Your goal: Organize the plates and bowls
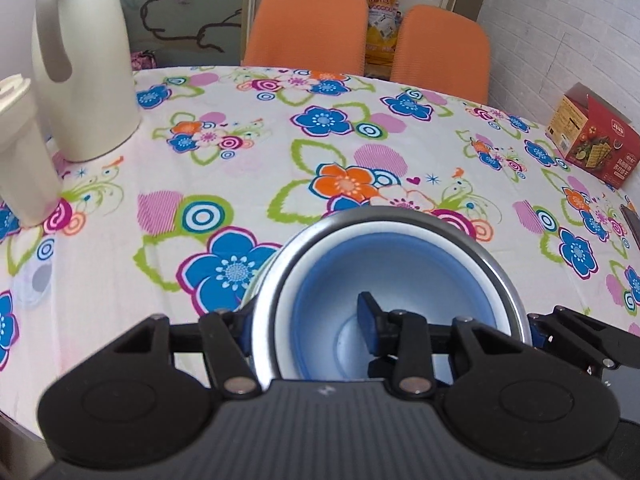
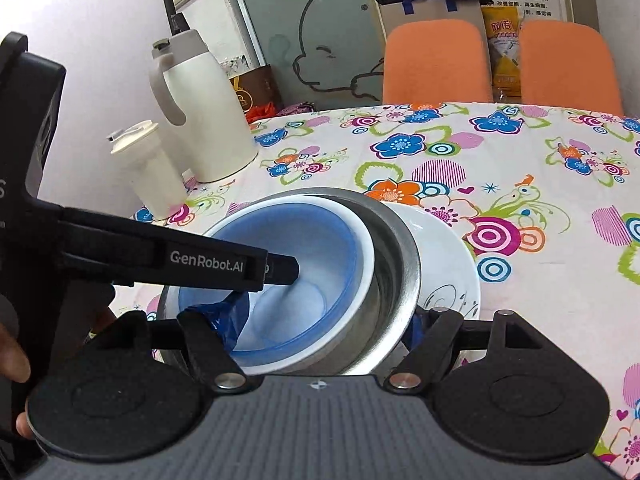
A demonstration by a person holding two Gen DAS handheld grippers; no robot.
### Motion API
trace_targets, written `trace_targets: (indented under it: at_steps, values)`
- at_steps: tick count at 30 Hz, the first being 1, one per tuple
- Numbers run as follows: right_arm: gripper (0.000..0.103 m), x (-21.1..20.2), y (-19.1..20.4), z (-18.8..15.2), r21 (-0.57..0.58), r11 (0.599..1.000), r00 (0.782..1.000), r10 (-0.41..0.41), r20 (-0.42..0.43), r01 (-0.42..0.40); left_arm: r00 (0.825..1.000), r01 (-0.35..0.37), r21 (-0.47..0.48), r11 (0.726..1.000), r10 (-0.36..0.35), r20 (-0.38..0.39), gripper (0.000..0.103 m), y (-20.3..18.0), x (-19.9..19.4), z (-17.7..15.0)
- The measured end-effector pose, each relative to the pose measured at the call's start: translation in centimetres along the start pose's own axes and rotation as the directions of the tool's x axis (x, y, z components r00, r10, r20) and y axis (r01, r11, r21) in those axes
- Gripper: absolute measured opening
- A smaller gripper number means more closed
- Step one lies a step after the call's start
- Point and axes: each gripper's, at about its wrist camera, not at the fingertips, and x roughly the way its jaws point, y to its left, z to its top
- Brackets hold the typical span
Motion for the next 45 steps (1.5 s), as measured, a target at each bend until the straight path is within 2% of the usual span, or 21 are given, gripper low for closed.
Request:
trace_targets:
  at_steps: [5, 10, 11, 13, 16, 20, 26, 34, 39, 45]
  values:
    - [0.063, 0.6, -0.1, -0.5, 0.004, 0.999, 0.999, -0.046, -0.016, 0.046, 1.000, 0.000, 0.040, 0.999, 0.000, 0.012, 0.038, -0.6, 0.9, -0.2]
    - [0.062, 0.4, -0.4, -0.3, 0.007, 0.999, 0.999, -0.042, -0.020, 0.043, 0.999, 0.026, 0.055, 0.998, -0.028, 0.022, 0.055, -1.0, 1.4, -0.4]
    - [0.062, 0.3, -0.4, -0.3, 0.003, 0.999, 0.999, -0.048, -0.019, 0.048, 0.999, 0.038, 0.049, 0.998, -0.040, 0.024, 0.064, -0.9, 1.4, -0.4]
    - [0.062, -0.3, -0.3, -0.2, -0.010, 0.996, 0.996, -0.090, 0.003, 0.090, 0.998, 0.038, 0.034, 0.999, -0.039, 0.047, 0.068, -0.7, 1.0, -0.4]
    - [0.062, -1.9, -0.9, 0.0, -0.011, 0.988, 0.985, -0.153, 0.084, 0.155, 0.994, 0.000, 0.029, 1.000, -0.003, 0.111, 0.077, -0.5, -0.3, 0.0]
    - [0.063, -4.2, -2.6, 0.4, 0.076, 0.982, 0.970, -0.182, 0.164, 0.171, 0.987, -0.001, -0.014, 1.000, 0.003, 0.158, 0.077, 0.3, -1.9, 0.6]
    - [0.063, -6.5, -3.8, -0.6, 0.154, 0.972, 0.960, -0.205, 0.191, 0.177, 0.981, 0.035, -0.030, 0.999, -0.029, 0.193, 0.077, -1.1, -3.9, -0.7]
    - [0.064, -10.8, -3.8, -4.3, 0.248, 0.941, 0.931, -0.287, 0.224, 0.230, 0.968, 0.052, 0.018, 0.998, -0.055, 0.244, 0.077, -5.3, -7.7, -5.8]
    - [0.064, -13.6, -3.8, -6.9, 0.313, 0.895, 0.892, -0.394, 0.220, 0.319, 0.967, 0.032, 0.070, 0.997, -0.048, 0.250, 0.077, -7.7, -9.3, -9.4]
    - [0.064, -16.3, -3.5, -9.5, 0.337, 0.888, 0.878, -0.406, 0.255, 0.313, 0.974, -0.003, 0.117, 0.993, -0.024, 0.227, 0.077, -10.0, -10.0, -13.4]
